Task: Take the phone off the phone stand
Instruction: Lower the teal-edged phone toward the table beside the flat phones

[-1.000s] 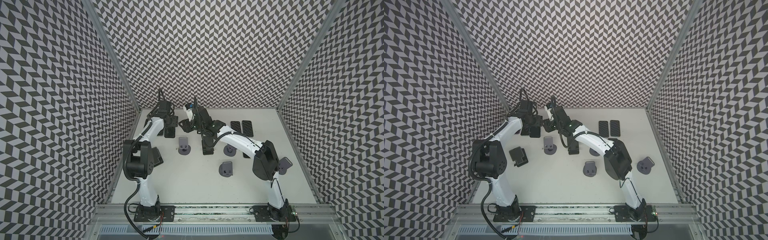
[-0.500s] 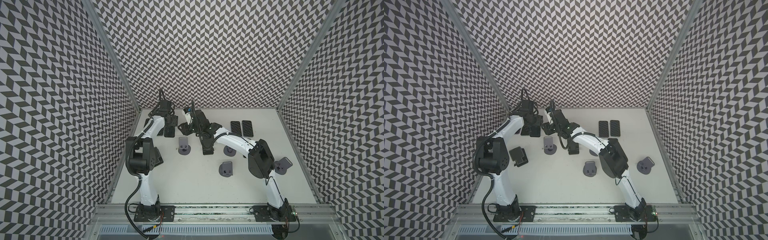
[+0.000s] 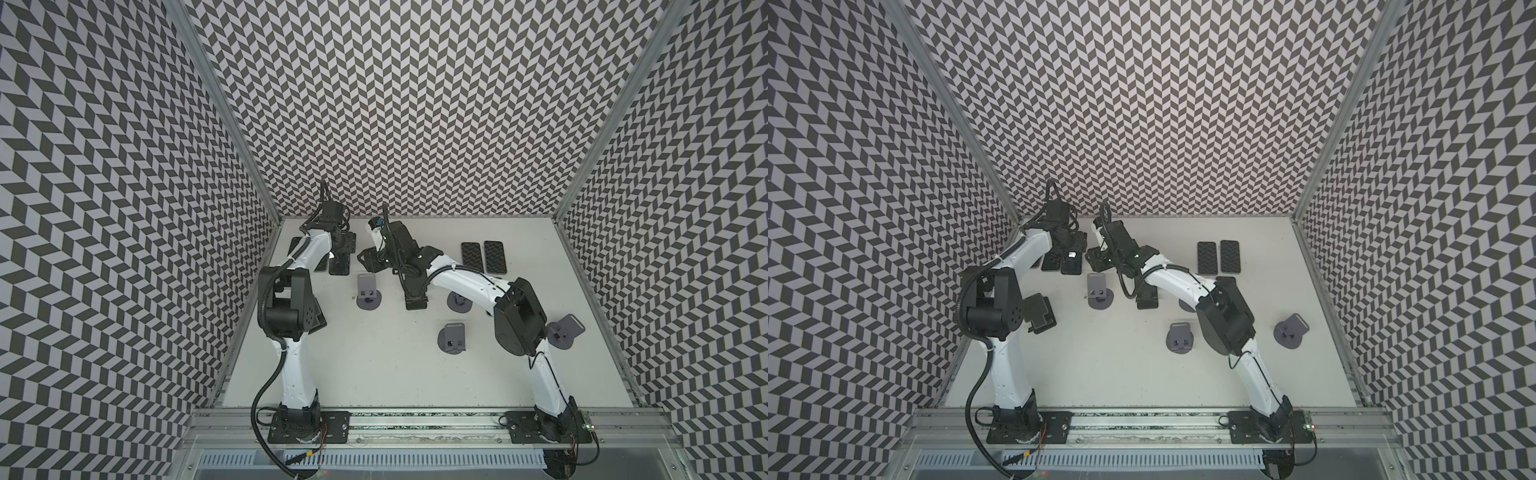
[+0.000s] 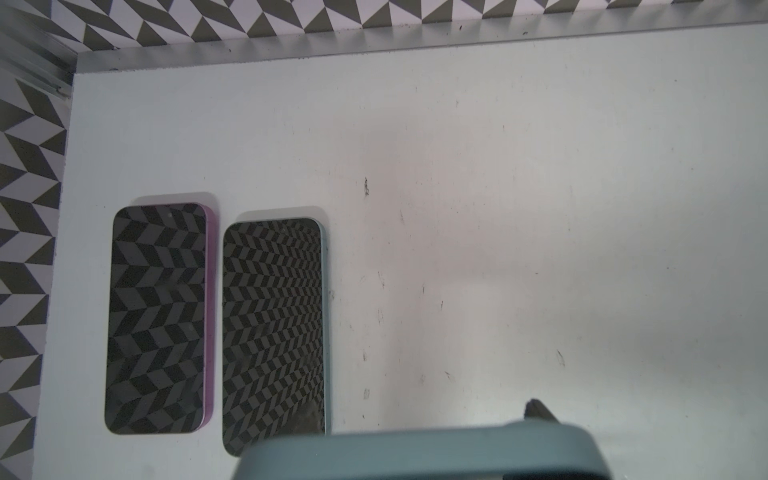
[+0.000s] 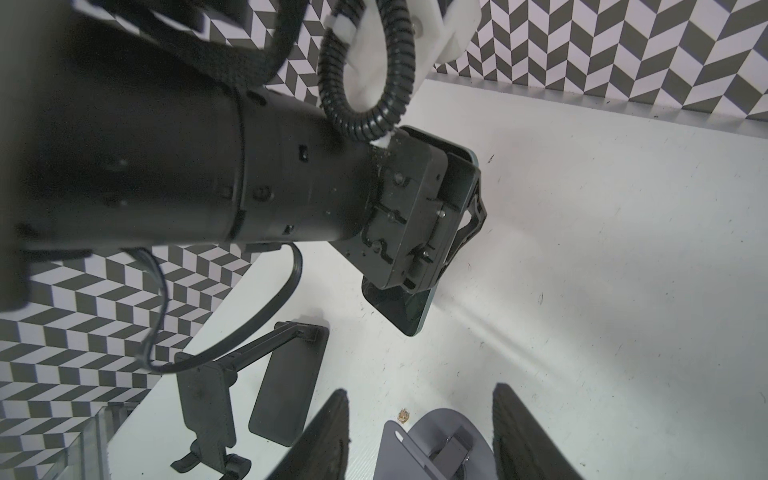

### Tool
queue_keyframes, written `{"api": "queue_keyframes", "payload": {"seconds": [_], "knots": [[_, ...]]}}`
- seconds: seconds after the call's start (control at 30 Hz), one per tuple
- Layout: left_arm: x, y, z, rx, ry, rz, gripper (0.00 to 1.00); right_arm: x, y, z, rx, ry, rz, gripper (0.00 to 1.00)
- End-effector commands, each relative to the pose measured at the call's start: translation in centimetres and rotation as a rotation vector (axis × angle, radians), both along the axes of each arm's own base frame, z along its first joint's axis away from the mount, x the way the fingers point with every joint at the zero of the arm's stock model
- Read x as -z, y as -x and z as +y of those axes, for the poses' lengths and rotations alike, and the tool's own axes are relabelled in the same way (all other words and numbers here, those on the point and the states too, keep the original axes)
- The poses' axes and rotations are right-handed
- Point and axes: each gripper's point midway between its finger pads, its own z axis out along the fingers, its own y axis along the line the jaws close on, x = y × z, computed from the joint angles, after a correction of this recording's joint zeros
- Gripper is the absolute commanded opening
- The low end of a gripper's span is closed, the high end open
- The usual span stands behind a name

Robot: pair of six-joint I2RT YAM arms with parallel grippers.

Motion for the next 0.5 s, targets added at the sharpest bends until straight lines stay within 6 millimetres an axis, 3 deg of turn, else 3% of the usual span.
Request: {"api": "queue_keyframes", "payload": {"seconds": [0.0, 0.47], "knots": [[-1.5, -1.1, 0.5, -0.004, -0.010, -0.038, 0.45, -0.6, -0.4, 0.0, 0.006, -0.012, -0.011, 0.54], [-0.5, -1.7, 1.2, -0.021, -0.036, -0.031, 0.45, 0.1, -0.7, 0.0, -0.002, -0.024, -0.004, 0.54]]}}
